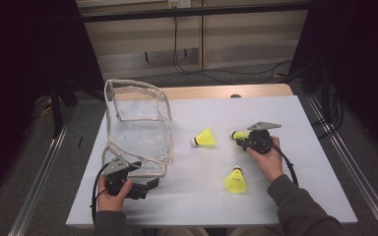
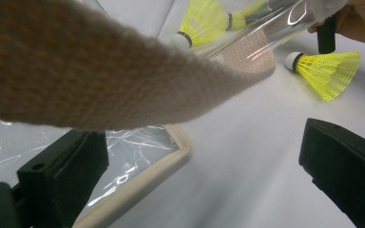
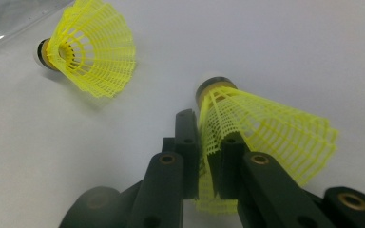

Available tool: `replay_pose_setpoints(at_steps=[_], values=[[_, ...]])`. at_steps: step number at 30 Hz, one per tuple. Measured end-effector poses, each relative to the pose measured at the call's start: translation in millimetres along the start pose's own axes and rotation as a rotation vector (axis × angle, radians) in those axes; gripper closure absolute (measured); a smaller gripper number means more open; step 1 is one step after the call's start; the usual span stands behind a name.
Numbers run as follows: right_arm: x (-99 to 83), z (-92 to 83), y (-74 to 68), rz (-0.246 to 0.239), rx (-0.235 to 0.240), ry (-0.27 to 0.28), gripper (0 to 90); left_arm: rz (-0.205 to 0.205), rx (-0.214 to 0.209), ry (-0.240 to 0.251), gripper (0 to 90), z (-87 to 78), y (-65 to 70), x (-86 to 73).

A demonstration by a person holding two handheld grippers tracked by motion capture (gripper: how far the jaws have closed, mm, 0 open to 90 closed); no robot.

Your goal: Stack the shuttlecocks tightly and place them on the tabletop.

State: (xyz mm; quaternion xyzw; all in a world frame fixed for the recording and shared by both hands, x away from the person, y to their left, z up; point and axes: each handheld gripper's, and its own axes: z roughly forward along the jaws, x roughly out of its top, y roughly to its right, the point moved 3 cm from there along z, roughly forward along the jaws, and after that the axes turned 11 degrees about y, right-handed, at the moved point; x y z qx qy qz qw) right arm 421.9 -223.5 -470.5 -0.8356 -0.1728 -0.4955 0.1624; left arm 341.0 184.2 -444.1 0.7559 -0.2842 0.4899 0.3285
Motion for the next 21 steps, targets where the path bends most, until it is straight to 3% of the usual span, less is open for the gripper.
replay_pose_setpoints(at_steps=[8,21], values=[[0.4,-0.7,0.4,0.010,0.008,0.002,87.7,0.000,0.000,0.000,2.4,-0.1,0.0,0.0],[5.6,-8.7,0.4,-0.013,0.049,0.010,88.4,0.001,0.002,0.000,2.4,0.0,0.2,0.0]])
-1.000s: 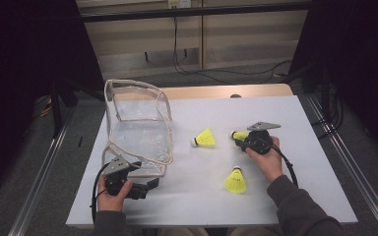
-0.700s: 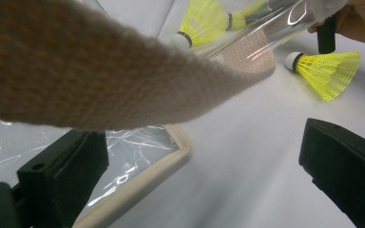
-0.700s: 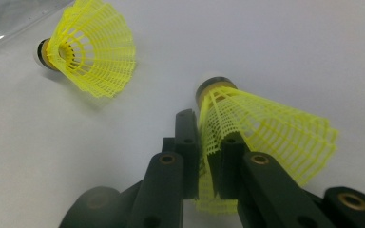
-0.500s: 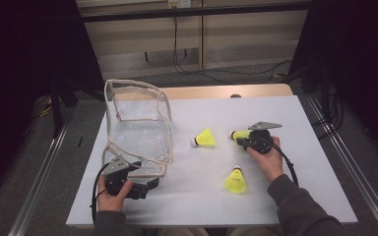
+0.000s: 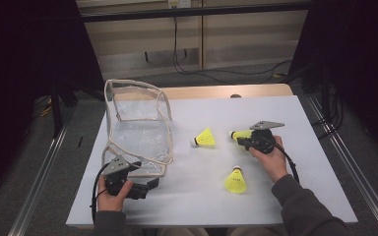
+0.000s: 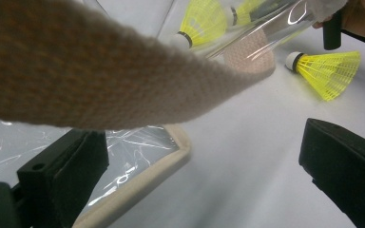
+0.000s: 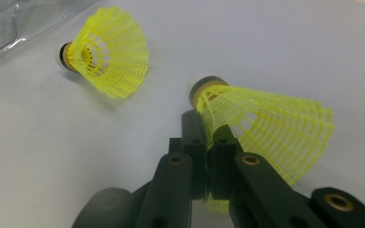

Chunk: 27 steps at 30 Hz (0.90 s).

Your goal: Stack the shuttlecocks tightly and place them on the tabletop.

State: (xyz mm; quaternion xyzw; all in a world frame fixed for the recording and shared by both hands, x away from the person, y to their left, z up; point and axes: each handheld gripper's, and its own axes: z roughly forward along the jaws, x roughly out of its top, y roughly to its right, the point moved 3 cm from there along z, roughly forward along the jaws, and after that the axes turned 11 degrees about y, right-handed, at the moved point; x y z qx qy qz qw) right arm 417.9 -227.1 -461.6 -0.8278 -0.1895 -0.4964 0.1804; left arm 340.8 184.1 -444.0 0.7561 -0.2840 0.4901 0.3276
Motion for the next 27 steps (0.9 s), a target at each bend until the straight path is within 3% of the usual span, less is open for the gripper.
replay_pose_setpoints(at_steps=[27], values=[[13.7,-7.8,-4.6,0.001,0.038,0.035,88.6,0.003,0.001,0.012,2.4,-1.2,0.2,1.2]])
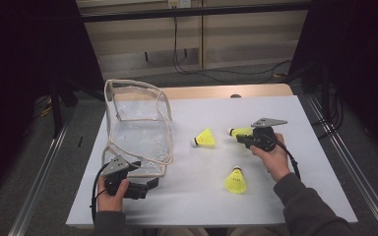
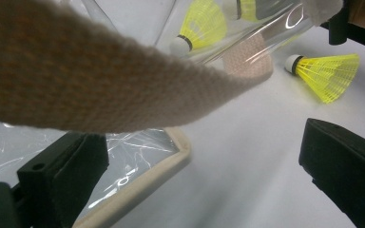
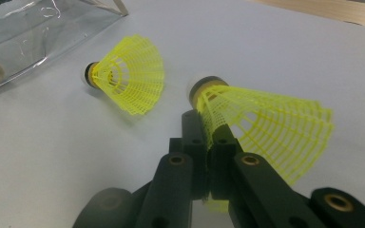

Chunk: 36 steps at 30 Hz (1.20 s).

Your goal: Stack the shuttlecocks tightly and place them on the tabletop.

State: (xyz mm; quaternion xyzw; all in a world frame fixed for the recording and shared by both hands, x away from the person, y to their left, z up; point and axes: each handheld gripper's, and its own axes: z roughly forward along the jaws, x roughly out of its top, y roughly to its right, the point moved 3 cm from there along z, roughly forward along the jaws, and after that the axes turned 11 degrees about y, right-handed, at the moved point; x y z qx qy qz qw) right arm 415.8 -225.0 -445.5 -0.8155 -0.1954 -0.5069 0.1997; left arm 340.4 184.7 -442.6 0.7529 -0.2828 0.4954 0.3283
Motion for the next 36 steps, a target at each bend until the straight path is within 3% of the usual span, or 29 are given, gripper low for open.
replay_pose_setpoints(at_steps=[36], values=[[6.8,9.0,-6.4,-0.026,0.042,-0.018,88.7,0.002,0.002,0.005,2.4,0.3,-0.3,0.1]])
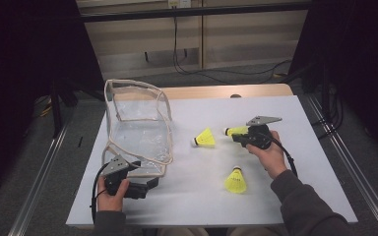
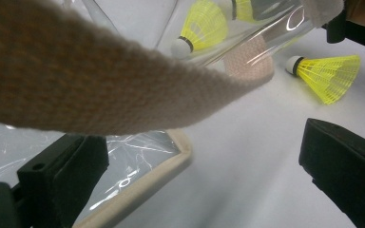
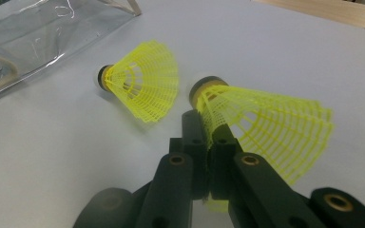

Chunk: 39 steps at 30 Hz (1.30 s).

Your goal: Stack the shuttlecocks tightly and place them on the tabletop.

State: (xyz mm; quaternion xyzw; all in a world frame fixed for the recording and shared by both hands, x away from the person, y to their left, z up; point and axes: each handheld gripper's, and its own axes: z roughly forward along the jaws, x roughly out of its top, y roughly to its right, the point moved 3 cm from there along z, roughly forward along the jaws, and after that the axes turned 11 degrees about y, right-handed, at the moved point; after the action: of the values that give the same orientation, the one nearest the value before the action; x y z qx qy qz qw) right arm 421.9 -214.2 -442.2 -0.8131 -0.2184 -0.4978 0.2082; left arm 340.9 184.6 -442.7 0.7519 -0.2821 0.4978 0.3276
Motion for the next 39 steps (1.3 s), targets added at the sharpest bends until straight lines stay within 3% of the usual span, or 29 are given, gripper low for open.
replay_pose_setpoints(at_steps=[39], values=[[6.2,10.4,-10.1,-0.031,0.040,-0.003,88.7,0.003,0.002,-0.003,2.4,0.1,0.1,0.0]])
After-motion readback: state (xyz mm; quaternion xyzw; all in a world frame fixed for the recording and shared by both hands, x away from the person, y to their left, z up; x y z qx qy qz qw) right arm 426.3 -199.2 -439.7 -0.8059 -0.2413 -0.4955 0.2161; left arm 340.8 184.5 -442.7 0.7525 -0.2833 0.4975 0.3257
